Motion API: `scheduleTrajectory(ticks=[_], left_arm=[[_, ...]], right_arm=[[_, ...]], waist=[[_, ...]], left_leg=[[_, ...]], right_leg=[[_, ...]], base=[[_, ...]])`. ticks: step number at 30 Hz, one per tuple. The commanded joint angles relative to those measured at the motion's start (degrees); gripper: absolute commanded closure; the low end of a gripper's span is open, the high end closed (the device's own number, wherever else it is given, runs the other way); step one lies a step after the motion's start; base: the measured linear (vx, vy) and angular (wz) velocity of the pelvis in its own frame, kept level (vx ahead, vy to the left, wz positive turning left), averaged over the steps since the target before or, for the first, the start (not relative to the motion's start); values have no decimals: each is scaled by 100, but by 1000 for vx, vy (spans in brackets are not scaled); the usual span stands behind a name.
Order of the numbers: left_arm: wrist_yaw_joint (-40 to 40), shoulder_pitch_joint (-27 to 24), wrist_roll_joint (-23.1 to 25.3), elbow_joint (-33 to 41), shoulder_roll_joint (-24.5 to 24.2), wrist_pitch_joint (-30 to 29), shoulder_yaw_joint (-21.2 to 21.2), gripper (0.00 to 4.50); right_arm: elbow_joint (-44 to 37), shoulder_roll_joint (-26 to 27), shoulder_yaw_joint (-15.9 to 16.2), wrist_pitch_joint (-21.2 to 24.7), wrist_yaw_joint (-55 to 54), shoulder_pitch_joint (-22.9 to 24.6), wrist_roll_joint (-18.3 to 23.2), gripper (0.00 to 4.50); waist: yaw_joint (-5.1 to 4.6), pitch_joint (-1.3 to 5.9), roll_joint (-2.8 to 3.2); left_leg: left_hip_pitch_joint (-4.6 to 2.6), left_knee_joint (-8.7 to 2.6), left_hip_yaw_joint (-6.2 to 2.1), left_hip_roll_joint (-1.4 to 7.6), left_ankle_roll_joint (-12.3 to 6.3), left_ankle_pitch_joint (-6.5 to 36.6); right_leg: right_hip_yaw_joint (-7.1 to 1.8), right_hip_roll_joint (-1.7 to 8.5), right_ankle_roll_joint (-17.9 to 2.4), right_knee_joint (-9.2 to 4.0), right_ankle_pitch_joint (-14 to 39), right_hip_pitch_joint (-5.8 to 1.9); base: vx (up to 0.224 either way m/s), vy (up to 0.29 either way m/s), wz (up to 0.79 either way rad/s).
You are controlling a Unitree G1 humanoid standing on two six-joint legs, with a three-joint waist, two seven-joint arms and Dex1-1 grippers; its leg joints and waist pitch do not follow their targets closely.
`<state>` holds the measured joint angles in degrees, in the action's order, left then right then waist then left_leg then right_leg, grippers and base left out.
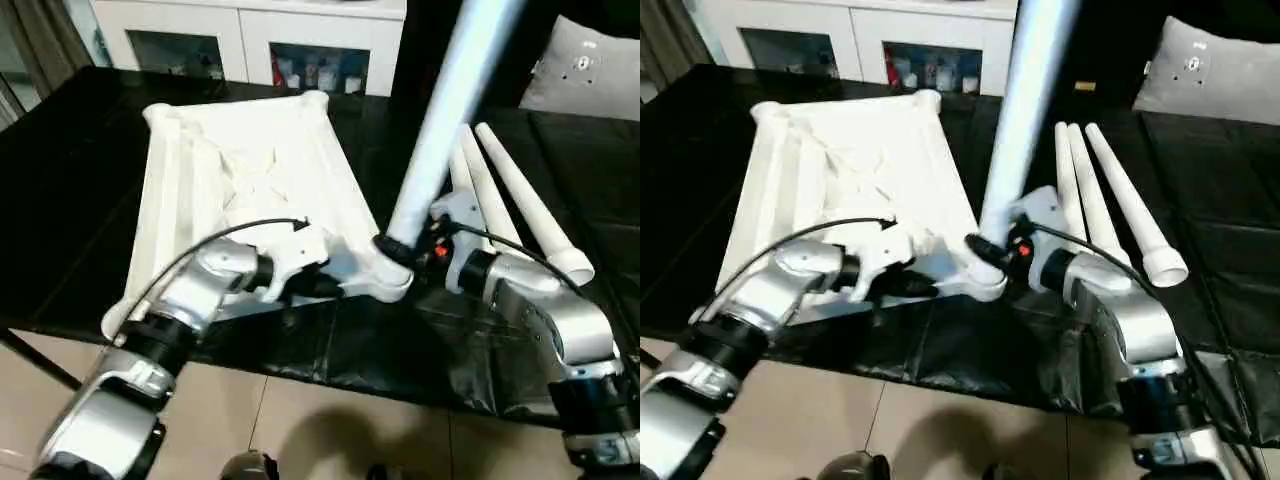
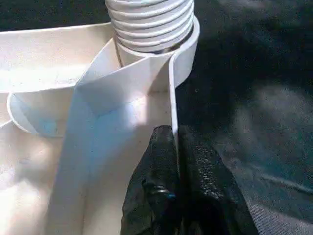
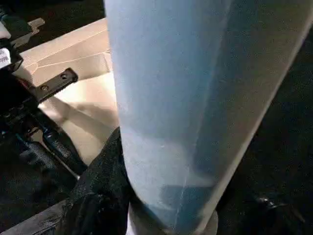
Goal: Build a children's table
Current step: Insert table leg to table base
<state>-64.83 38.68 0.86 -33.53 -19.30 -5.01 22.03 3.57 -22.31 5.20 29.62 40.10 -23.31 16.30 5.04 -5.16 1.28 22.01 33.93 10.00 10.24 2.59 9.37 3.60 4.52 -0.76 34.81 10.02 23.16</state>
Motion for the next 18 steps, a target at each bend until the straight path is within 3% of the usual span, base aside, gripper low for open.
scheduleTrajectory(ticks=[1,9,18], left_arm=[[-367,-41,109,171,14,147,284,450],[-258,66,237,-60,-9,435,261,450],[-165,79,218,-139,27,509,165,450]], right_arm=[[190,-60,171,174,16,37,-127,262],[277,-157,276,468,119,73,-84,262],[675,270,-400,202,-14,305,402,262]], waist=[[-22,445,-38],[-16,460,-48],[-17,455,-27]], left_leg=[[-123,-401,-72,264,-98,1299],[-123,-400,-73,263,-72,1282],[-136,-416,-86,266,-2,1568]], right_leg=[[-270,397,-1197,-430,1400,-281],[-270,392,-1201,-422,1306,-283],[-268,413,-1203,-458,1466,-270]], base=[[0,0,0],[0,0,0],[0,0,0]])
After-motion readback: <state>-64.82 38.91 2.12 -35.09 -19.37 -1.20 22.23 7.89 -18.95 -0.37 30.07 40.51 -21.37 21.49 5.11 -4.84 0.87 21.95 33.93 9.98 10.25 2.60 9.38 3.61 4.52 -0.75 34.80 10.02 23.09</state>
